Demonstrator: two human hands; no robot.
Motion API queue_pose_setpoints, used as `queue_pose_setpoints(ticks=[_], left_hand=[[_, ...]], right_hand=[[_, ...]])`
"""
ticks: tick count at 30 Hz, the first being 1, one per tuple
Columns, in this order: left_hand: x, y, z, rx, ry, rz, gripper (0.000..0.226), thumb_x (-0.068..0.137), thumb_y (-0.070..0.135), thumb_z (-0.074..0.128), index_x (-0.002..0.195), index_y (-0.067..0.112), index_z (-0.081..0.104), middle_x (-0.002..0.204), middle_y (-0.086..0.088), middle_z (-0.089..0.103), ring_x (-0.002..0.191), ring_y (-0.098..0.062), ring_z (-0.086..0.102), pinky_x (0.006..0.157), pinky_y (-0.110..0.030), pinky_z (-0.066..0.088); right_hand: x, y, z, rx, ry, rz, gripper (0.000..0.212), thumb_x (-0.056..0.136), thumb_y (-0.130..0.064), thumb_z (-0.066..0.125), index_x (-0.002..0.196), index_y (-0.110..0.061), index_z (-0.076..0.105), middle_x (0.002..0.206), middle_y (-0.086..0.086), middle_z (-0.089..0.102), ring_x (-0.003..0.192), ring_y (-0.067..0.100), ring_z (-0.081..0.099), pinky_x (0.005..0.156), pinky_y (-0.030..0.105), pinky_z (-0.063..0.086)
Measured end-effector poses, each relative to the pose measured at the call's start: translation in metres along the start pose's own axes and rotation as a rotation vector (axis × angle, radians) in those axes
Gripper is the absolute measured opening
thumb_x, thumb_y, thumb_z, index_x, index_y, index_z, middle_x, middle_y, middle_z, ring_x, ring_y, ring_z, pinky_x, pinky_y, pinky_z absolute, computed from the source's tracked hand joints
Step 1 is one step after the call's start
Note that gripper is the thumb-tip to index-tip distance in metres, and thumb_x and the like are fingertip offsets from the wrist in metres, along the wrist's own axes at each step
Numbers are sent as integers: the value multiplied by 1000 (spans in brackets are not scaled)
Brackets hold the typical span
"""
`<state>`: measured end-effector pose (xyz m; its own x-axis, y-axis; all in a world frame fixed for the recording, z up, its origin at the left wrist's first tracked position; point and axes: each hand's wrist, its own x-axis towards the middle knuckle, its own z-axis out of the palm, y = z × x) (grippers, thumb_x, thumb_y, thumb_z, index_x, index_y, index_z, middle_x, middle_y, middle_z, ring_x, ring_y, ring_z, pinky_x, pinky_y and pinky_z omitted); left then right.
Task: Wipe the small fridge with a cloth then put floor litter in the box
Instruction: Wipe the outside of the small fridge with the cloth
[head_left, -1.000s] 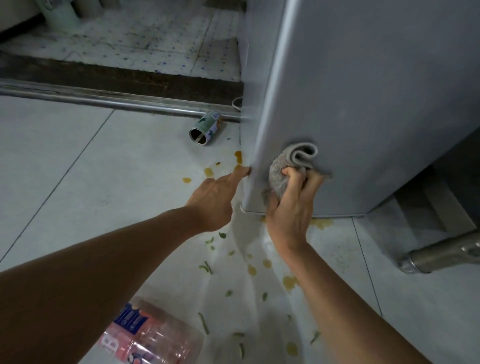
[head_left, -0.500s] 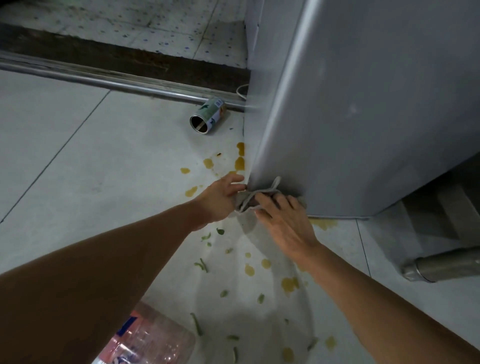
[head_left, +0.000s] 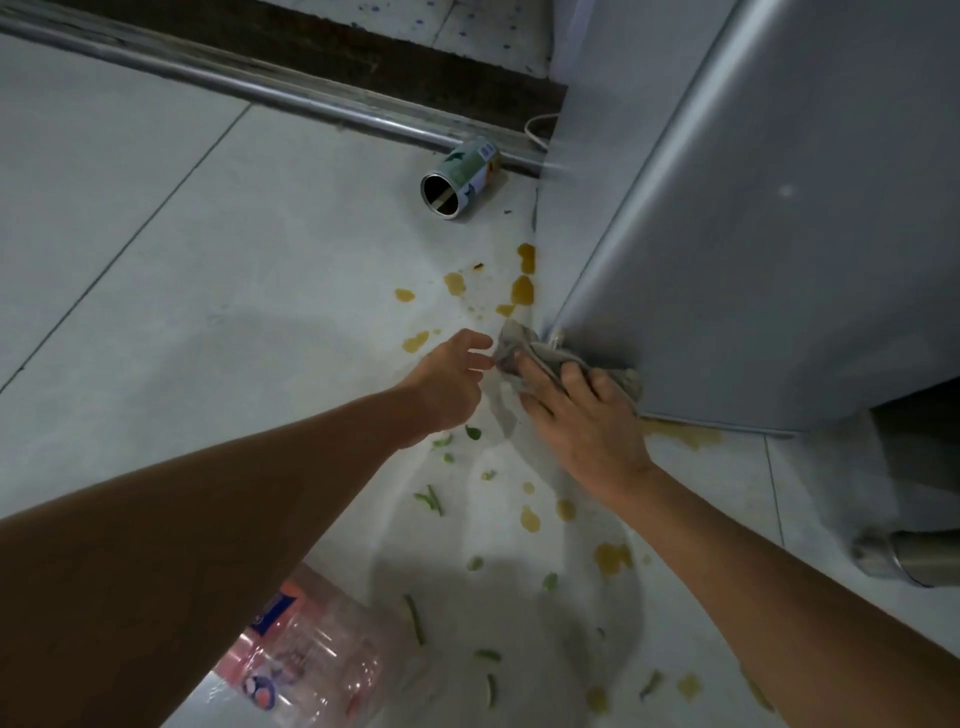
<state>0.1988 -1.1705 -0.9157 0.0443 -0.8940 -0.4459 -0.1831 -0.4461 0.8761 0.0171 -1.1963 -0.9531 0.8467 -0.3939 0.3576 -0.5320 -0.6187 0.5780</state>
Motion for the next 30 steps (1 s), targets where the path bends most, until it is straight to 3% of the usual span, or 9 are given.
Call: queue_pose_setpoints(ticks=[3,9,14,16,20,24,27,30], left_hand=[[1,2,-5,72,31,32,59,81,-20,36,132,9,41,132,-11,49,120,-22,48,85,-23,42],[-1,13,0,138,43,70,62,80,-18,38,133,13,41,134,-6,48,121,-17,47,87,-23,41],[-10,31,22,105,-3,106,64,81,-18,42,137,12,35,140,-7,43,127,-21,43,95,-27,41],[-11,35,30,98,1,119,66,80,-18,41,138,12,33,141,-8,42,127,-22,43,97,-30,42],[-11,37,47,107,19,144,66,78,-19,37,134,15,36,137,-4,46,126,-20,46,93,-33,47],[-11,34,58,143,73,138,62,77,-13,42,130,17,37,133,-1,48,123,-20,47,95,-43,48],[-12,35,62,172,103,115,59,76,-13,44,125,19,37,126,2,49,115,-21,49,86,-43,52],[-12,39,66,205,141,73,61,75,-12,46,126,21,36,124,2,49,106,-20,50,81,-42,55]], right_hand=[[-5,-7,6,40,-104,-28,39,75,-16,68,114,-19,67,135,0,57,89,24,63,69,33,48],[-1,-4,-4,24,-235,-92,51,73,-20,57,124,-21,62,122,-9,63,89,15,63,72,29,50],[-20,10,-7,-4,-365,-200,58,83,-19,49,141,-21,42,142,-15,43,109,19,55,85,32,46],[-33,19,-8,-32,-429,-230,55,85,-19,51,140,-20,44,146,-15,36,112,22,51,86,35,46],[-59,44,-10,-35,-397,-142,52,67,-24,69,119,-26,65,125,-16,58,92,18,61,71,31,48],[-87,61,-8,-74,-505,-162,54,78,-19,59,132,-22,53,135,-11,49,102,21,56,76,34,47],[-103,78,-8,-96,-545,-93,51,68,-26,69,119,-25,65,122,-12,58,92,19,58,70,33,47],[-129,91,-4,-100,-621,-65,48,76,-22,65,124,-21,60,132,-8,51,97,23,56,74,35,47]])
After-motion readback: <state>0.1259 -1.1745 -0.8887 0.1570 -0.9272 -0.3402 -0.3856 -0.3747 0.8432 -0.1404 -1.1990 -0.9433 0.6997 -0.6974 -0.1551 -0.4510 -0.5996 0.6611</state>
